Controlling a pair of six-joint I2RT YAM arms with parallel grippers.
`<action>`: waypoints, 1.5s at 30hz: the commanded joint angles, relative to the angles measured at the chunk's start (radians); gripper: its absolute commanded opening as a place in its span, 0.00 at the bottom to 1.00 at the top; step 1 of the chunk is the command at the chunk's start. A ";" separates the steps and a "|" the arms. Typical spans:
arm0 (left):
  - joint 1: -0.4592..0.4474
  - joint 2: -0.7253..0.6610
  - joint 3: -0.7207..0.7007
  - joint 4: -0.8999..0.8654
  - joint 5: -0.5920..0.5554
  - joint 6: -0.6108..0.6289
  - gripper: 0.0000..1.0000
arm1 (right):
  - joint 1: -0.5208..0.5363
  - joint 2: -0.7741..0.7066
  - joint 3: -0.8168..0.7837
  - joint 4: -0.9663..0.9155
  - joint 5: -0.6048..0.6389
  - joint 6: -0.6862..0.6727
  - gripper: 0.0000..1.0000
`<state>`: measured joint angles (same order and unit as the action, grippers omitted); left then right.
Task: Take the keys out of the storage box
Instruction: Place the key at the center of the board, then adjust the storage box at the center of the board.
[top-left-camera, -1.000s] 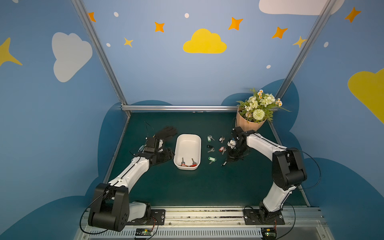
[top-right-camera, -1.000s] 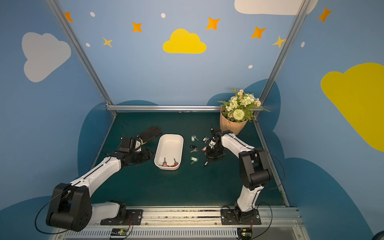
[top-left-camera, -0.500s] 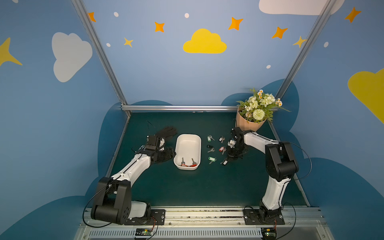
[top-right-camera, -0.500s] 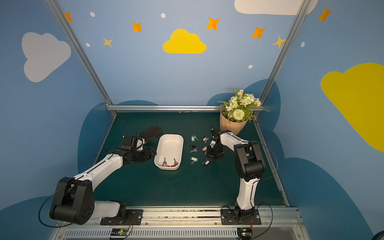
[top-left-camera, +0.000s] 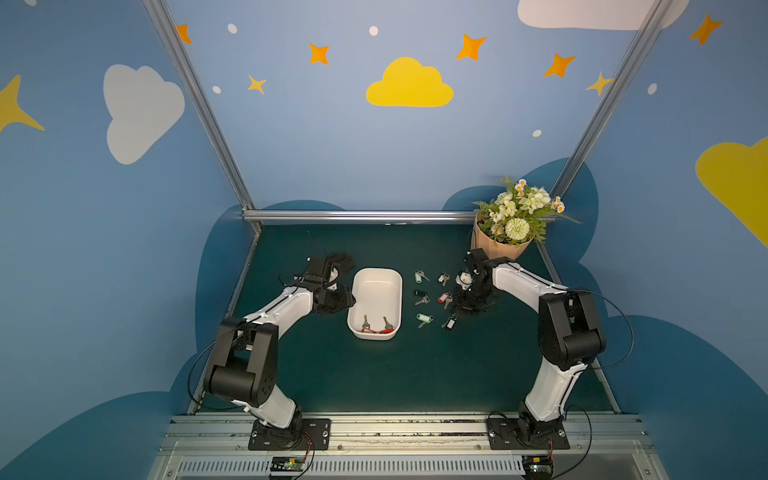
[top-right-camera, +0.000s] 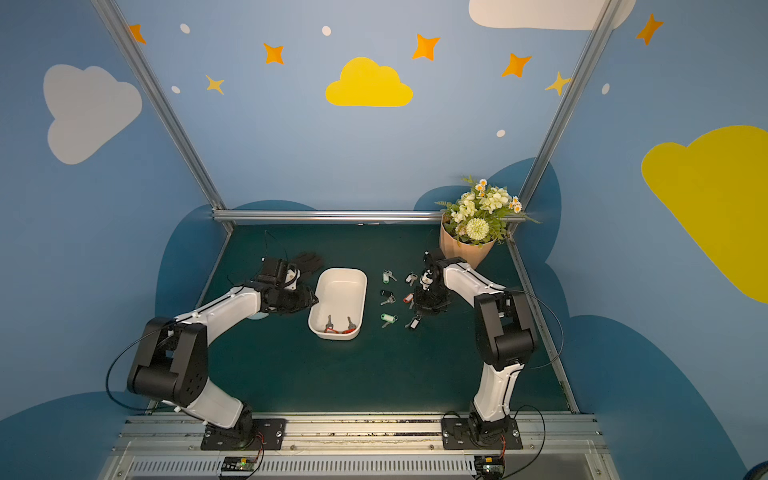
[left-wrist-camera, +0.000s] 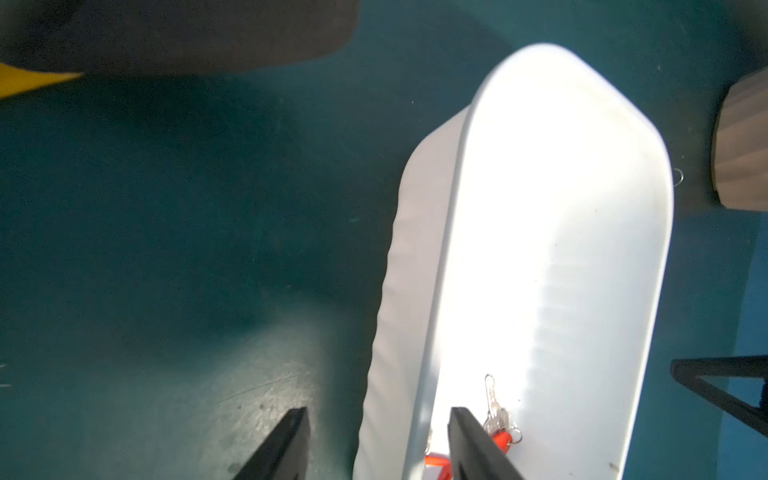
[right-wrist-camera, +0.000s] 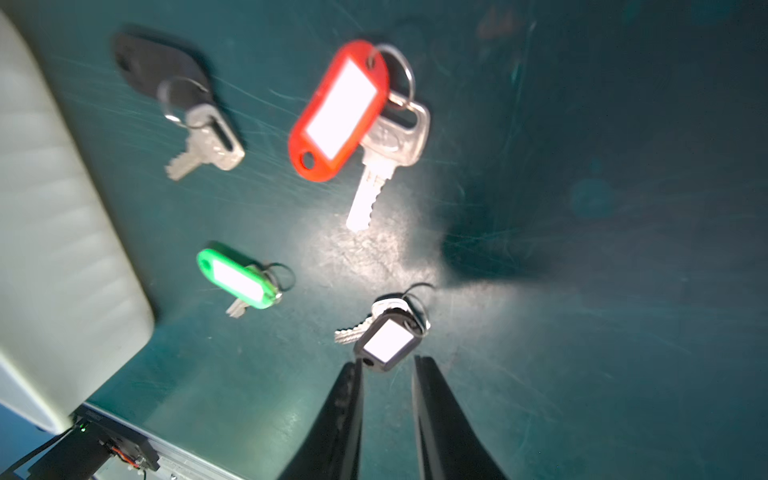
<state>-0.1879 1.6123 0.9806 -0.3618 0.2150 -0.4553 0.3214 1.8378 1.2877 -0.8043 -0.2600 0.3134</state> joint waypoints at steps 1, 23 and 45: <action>-0.013 0.041 0.046 -0.062 -0.037 0.034 0.50 | -0.008 -0.047 -0.002 -0.015 0.025 -0.010 0.28; -0.049 0.139 0.296 -0.402 -0.036 0.087 0.03 | -0.011 -0.068 0.006 -0.027 0.030 -0.013 0.20; -0.134 0.181 0.365 -0.486 -0.271 0.161 0.03 | 0.052 -0.121 0.063 -0.030 0.010 -0.059 0.25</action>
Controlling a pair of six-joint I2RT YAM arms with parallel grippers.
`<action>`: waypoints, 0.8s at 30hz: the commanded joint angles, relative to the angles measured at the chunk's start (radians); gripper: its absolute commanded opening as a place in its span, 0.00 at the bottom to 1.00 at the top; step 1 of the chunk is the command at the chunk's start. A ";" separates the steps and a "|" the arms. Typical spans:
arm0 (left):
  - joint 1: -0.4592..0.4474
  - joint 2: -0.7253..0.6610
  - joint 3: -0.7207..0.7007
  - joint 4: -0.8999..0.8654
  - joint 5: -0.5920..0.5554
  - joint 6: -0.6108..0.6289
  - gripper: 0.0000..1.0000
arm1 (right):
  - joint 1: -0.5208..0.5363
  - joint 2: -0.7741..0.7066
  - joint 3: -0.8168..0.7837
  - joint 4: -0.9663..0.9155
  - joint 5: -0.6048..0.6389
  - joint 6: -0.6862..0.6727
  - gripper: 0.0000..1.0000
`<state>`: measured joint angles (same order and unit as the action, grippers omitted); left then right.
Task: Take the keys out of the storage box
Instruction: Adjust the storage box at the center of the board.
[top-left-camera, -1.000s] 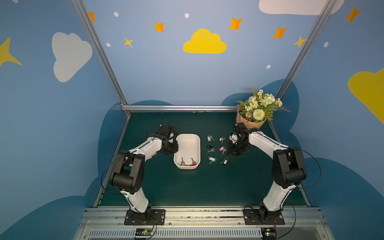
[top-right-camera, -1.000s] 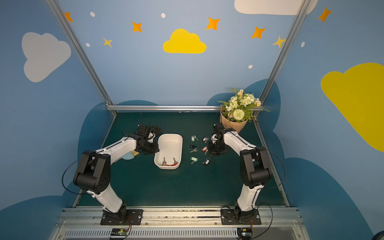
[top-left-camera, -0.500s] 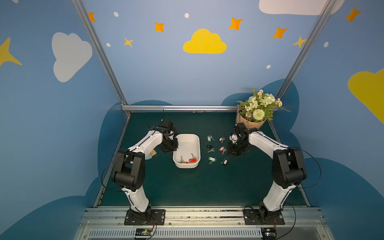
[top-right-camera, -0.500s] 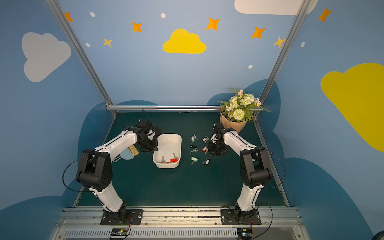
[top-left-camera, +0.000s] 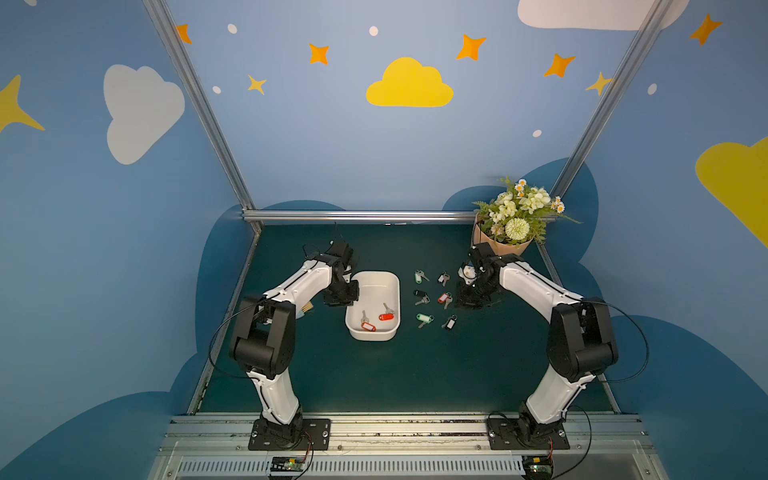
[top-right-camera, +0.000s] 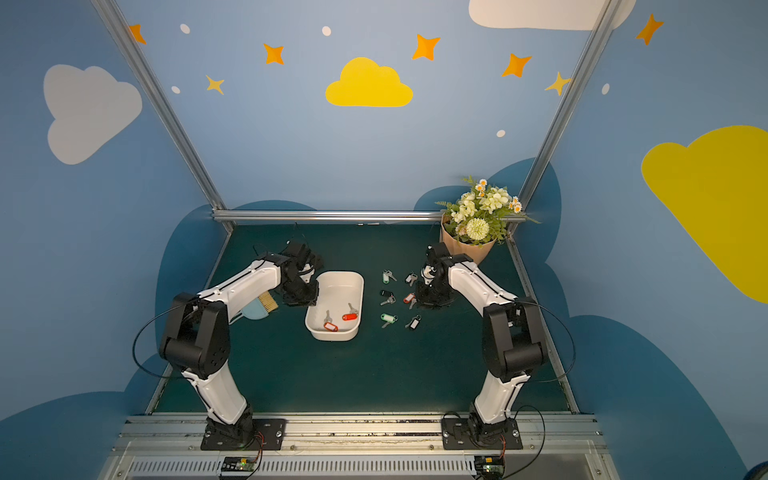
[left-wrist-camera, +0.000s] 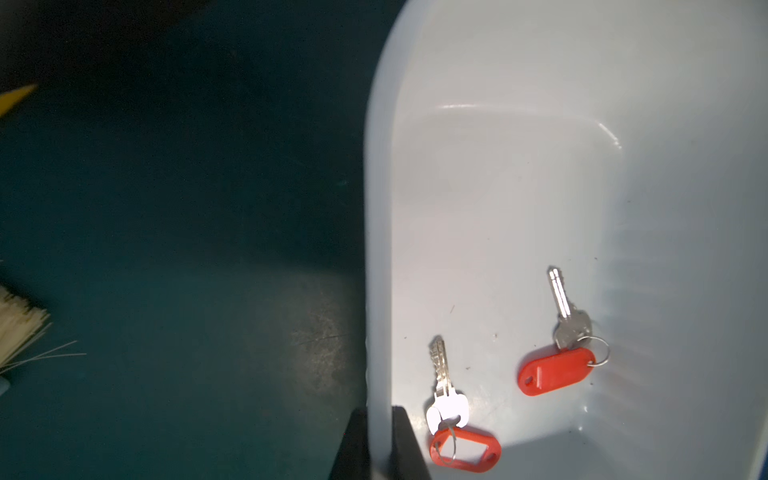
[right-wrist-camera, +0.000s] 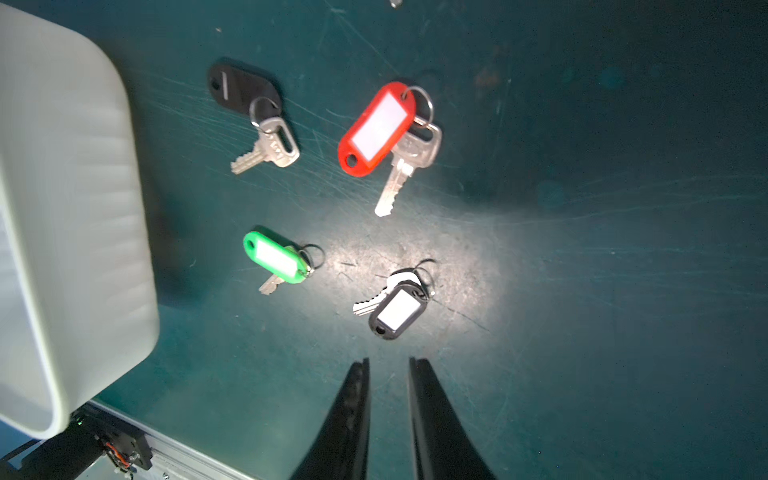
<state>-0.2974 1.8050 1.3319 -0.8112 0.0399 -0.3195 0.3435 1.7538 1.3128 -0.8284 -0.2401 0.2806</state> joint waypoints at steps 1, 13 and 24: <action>-0.034 -0.017 0.013 -0.039 -0.118 0.030 0.03 | 0.044 -0.044 0.043 0.005 -0.016 -0.033 0.25; -0.058 -0.064 -0.015 0.003 -0.131 0.053 0.03 | 0.284 0.002 0.198 0.121 -0.117 -0.124 0.33; -0.058 -0.058 -0.096 0.094 -0.101 -0.012 0.21 | 0.433 0.200 0.446 -0.042 0.013 -0.201 0.37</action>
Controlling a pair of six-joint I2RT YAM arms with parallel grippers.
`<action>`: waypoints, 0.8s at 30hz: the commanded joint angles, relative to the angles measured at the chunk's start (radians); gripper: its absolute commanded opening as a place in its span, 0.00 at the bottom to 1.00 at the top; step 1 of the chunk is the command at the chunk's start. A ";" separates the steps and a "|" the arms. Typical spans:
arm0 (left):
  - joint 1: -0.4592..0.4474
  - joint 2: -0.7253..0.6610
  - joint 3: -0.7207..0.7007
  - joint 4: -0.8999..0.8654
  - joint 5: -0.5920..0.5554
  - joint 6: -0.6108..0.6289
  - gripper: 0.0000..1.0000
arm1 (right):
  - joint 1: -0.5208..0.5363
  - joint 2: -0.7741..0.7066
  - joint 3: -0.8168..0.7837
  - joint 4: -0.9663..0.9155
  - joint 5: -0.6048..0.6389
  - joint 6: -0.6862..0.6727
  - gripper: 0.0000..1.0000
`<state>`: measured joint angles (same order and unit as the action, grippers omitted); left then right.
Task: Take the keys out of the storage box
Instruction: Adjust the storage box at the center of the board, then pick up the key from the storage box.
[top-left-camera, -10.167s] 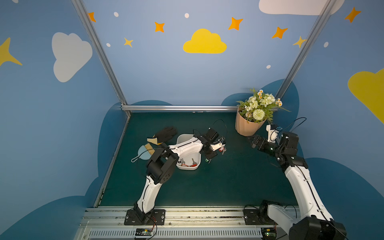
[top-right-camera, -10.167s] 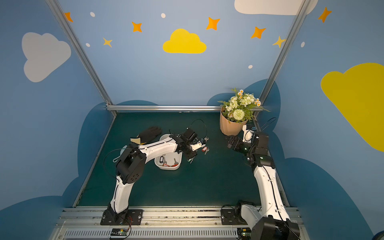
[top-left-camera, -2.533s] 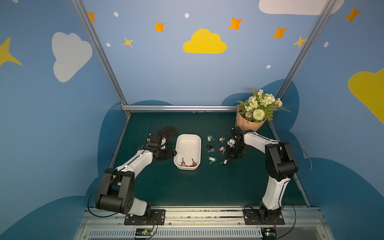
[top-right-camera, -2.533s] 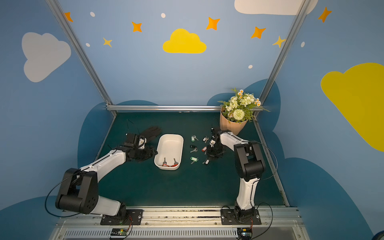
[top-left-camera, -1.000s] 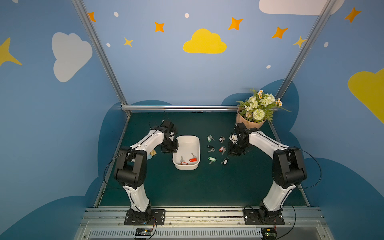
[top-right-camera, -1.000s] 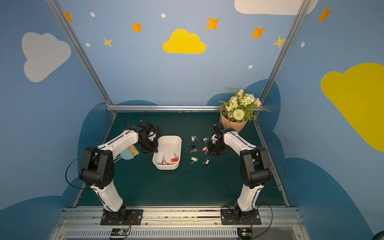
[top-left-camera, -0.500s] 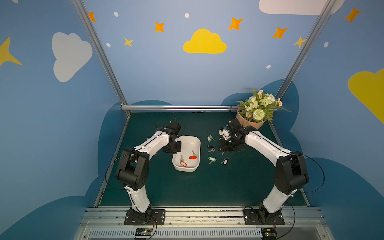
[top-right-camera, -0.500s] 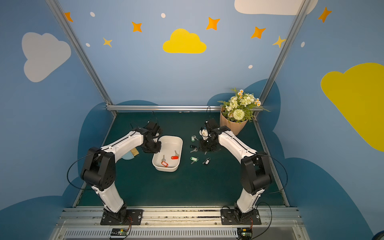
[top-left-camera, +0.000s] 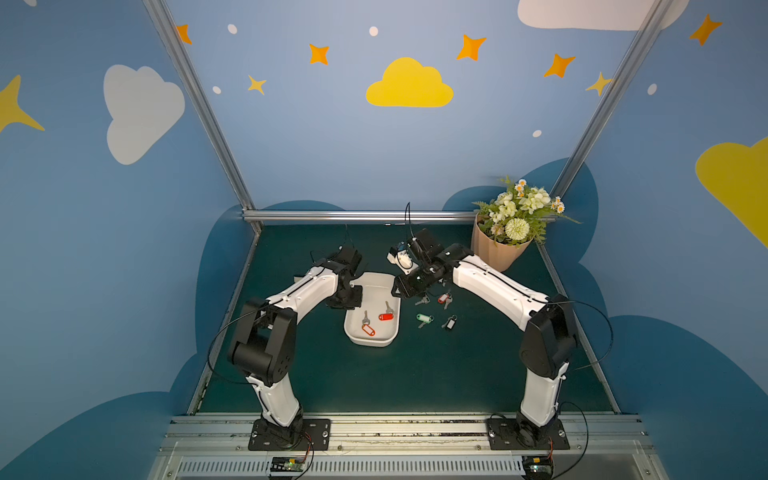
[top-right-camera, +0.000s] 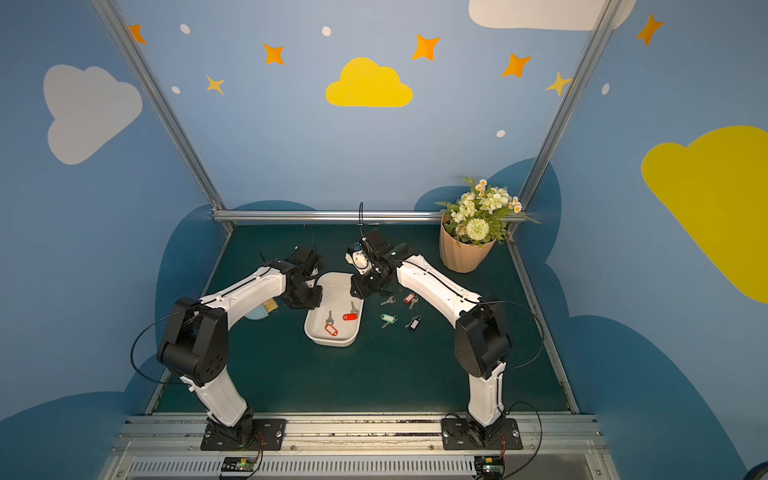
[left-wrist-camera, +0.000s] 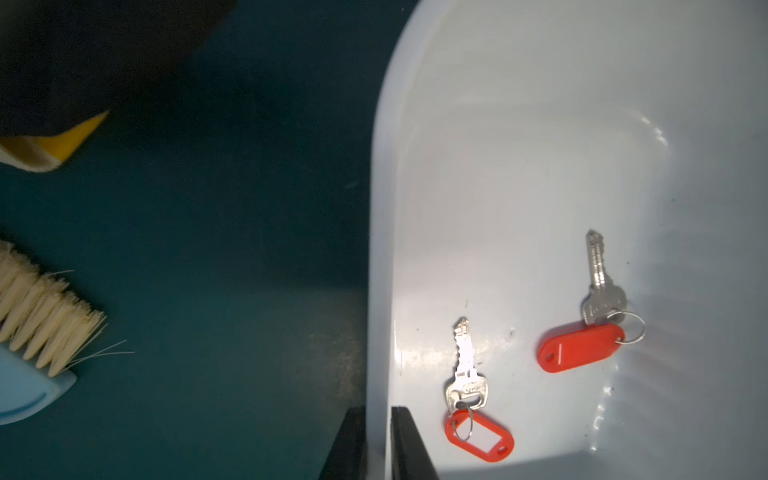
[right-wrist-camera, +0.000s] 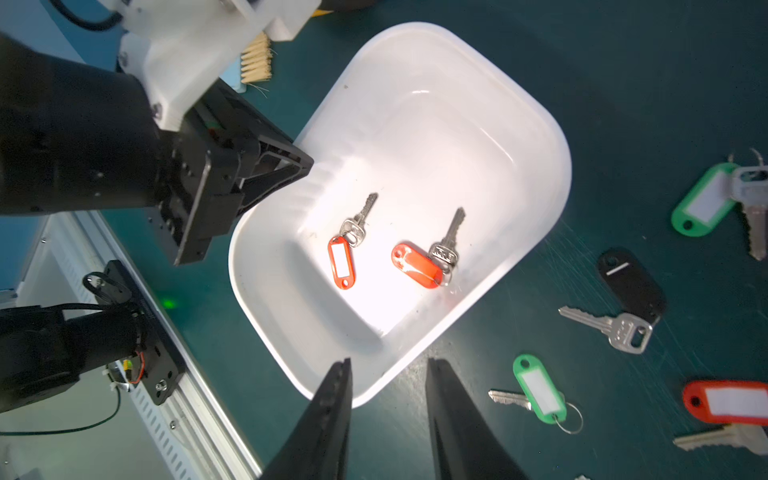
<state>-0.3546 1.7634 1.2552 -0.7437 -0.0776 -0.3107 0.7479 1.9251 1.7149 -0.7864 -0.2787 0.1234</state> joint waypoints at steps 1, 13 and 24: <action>0.000 -0.023 -0.028 0.035 0.018 -0.025 0.23 | 0.040 0.046 0.064 -0.100 0.063 -0.052 0.37; 0.069 -0.233 -0.156 0.097 0.093 -0.095 0.53 | 0.116 0.188 0.233 -0.220 0.146 -0.154 0.41; 0.210 -0.506 -0.427 0.318 0.126 -0.249 0.79 | 0.183 0.304 0.321 -0.238 0.196 0.085 0.45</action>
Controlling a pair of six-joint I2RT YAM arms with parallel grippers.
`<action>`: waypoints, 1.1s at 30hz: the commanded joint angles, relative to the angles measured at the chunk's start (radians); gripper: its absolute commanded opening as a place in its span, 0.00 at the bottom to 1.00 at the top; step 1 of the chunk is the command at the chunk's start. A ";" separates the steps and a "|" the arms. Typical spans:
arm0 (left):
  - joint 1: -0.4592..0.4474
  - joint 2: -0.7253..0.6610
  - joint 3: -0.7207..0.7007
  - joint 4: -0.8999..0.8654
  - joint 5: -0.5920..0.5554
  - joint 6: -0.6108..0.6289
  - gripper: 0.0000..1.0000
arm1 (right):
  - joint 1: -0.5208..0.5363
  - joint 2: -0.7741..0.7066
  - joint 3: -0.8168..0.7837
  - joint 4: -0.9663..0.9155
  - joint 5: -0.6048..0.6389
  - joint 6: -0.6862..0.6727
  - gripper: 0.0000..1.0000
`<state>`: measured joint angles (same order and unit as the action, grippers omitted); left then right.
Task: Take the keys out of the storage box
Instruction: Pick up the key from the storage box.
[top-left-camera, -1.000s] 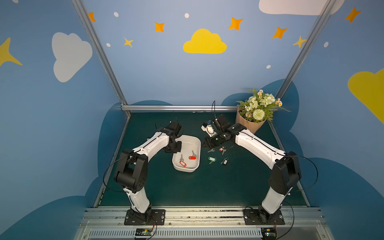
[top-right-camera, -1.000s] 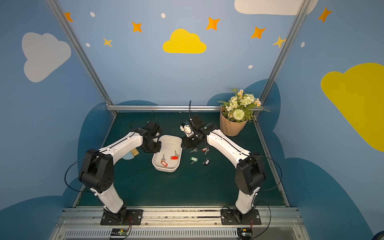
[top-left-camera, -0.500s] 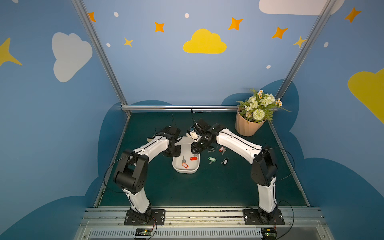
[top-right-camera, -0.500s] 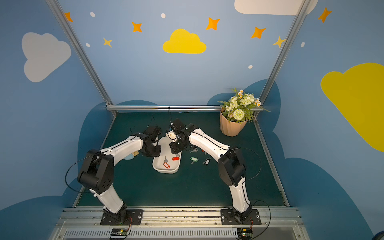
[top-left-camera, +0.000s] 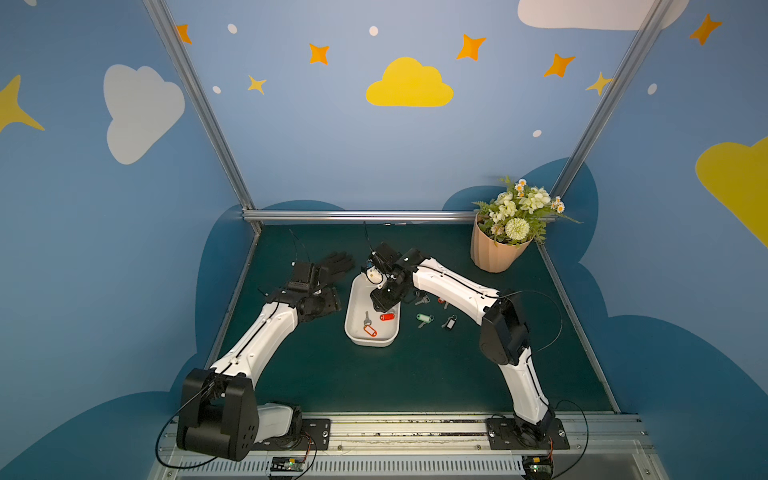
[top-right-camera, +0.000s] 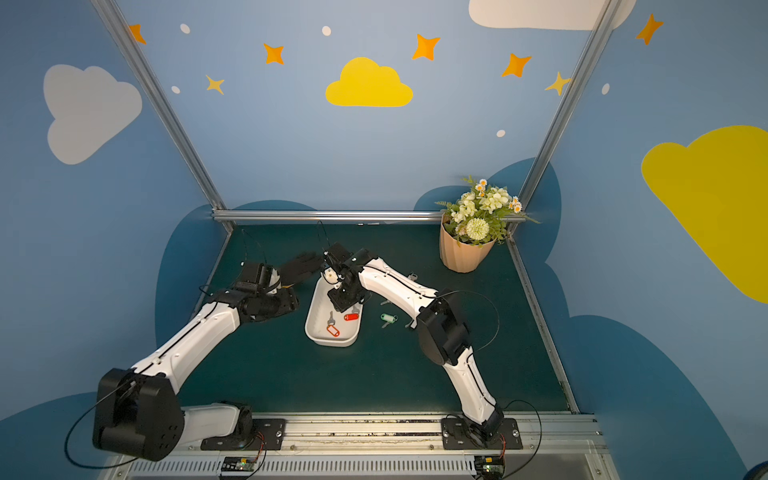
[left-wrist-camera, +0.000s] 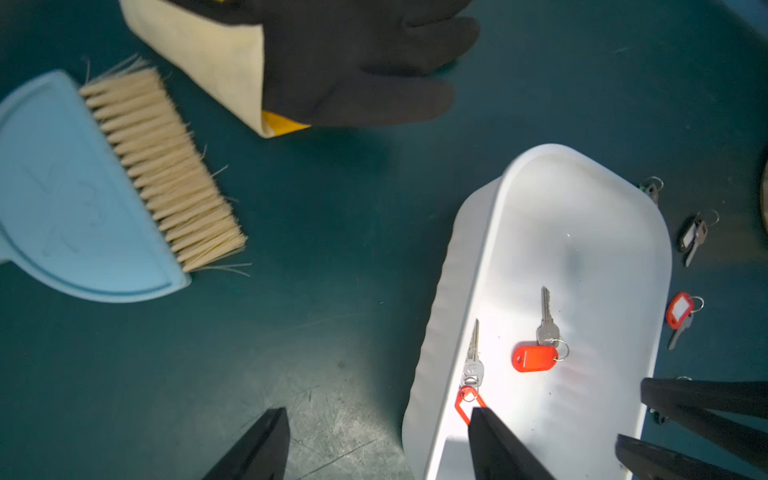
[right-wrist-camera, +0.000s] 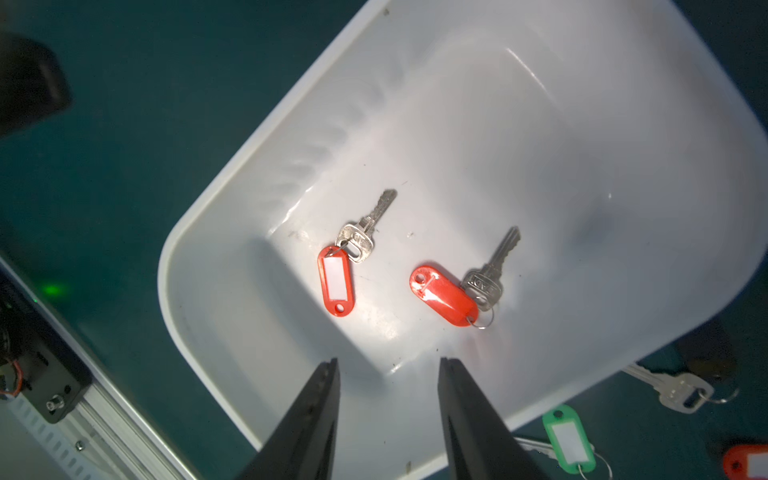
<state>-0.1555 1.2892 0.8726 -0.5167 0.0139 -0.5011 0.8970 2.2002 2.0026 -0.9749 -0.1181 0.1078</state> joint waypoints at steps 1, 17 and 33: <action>0.012 -0.043 -0.062 0.116 0.038 -0.070 0.80 | 0.045 0.039 0.047 -0.061 0.053 0.120 0.46; 0.061 -0.158 -0.110 0.137 0.096 0.015 0.91 | 0.083 0.256 0.314 -0.183 0.056 0.274 0.49; 0.073 -0.281 -0.229 0.145 0.040 -0.009 0.93 | 0.091 0.332 0.346 -0.189 0.047 0.320 0.40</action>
<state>-0.0868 1.0210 0.6426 -0.3882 0.0589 -0.5205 0.9840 2.5149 2.3234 -1.1294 -0.0757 0.4145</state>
